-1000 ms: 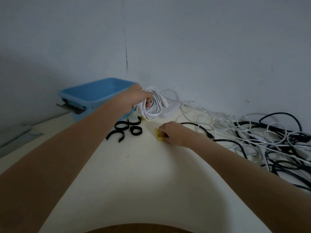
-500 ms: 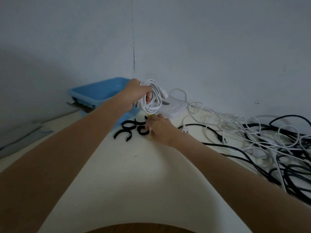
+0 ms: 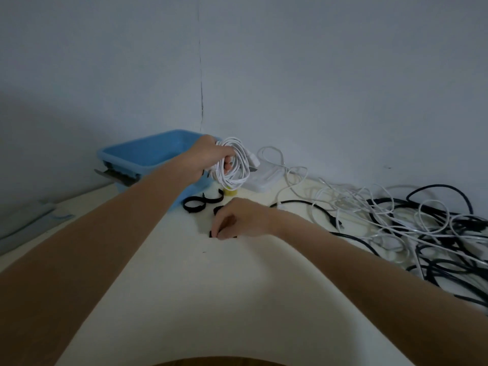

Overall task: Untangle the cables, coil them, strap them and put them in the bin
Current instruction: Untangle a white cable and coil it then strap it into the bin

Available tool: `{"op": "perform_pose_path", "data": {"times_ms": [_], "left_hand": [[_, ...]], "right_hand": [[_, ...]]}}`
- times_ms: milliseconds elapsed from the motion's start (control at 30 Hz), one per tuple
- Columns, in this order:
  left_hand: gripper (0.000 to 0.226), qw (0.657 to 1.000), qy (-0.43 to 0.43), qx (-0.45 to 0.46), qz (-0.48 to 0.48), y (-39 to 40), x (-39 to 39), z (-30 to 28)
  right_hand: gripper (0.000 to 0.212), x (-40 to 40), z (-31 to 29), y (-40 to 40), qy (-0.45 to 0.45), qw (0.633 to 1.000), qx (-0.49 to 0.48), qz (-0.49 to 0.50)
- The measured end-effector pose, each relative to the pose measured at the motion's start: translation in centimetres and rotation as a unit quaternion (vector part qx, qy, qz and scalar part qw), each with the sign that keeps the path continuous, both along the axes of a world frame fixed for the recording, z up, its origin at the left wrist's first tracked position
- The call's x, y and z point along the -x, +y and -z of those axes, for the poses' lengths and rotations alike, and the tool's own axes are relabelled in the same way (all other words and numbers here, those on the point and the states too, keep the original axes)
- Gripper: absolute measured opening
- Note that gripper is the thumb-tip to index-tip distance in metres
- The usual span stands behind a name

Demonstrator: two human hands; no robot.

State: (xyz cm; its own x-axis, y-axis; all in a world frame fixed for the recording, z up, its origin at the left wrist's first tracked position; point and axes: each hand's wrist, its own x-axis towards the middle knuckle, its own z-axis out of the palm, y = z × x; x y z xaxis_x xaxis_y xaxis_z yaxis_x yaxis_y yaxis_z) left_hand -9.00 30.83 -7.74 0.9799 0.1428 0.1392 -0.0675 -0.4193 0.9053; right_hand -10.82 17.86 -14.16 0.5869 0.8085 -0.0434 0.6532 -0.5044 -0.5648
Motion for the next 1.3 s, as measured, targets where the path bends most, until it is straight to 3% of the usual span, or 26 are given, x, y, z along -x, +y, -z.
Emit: {"op": "perform_pose_path", "data": {"times_ms": [67,100,167,200,267,400,500,600,733,1033,1200,1300], "left_hand": [[0.029,1.000,0.009,-0.006,0.015,-1.0,-0.4,0.3],[0.028,1.000,0.017,-0.015,0.021,-1.5,-0.6,0.6],[0.024,0.998,0.047,0.001,0.046,-3.0,-0.6,0.7],[0.021,0.995,0.065,0.039,0.072,-3.9,-0.5,0.7],[0.020,0.979,0.102,0.123,0.130,-5.6,-0.3,0.8],[0.023,0.941,0.144,0.214,0.220,-8.8,-0.3,0.8],[0.031,0.910,0.186,0.267,0.259,-10.5,0.0,0.6],[0.034,0.894,0.218,0.268,0.285,-11.3,0.4,0.6],[0.035,0.899,0.233,0.251,0.275,-12.3,0.8,0.3],[0.037,0.947,0.175,0.075,0.259,-13.2,1.3,-0.4],[0.037,0.951,0.123,0.002,0.284,-13.5,2.1,-0.9],[0.035,0.948,0.110,-0.002,0.298,-13.5,2.0,-0.8]], "right_hand": [[0.014,0.6,-2.4,-2.5,0.128,0.983,-0.131,0.021],[0.016,0.6,-3.7,-3.8,0.194,0.955,-0.219,0.044],[0.021,0.3,-5.9,-6.4,0.310,0.863,-0.389,0.093],[0.022,0.0,-6.8,-7.7,0.324,0.824,-0.449,0.120],[0.021,-0.3,-7.6,-9.5,0.302,0.796,-0.495,0.173],[0.022,-0.2,-6.9,-11.6,0.251,0.790,-0.511,0.230],[0.019,0.1,-7.0,-12.9,0.237,0.763,-0.548,0.246],[0.022,0.3,-7.3,-13.7,0.213,0.753,-0.570,0.250],[0.023,0.8,-7.2,-14.5,0.182,0.772,-0.555,0.250],[0.022,1.0,-7.0,-15.8,0.182,0.757,-0.566,0.271],[0.032,1.2,-6.8,-17.1,0.208,0.751,-0.562,0.279],[0.018,1.1,-6.3,-17.4,0.222,0.752,-0.548,0.291]]}}
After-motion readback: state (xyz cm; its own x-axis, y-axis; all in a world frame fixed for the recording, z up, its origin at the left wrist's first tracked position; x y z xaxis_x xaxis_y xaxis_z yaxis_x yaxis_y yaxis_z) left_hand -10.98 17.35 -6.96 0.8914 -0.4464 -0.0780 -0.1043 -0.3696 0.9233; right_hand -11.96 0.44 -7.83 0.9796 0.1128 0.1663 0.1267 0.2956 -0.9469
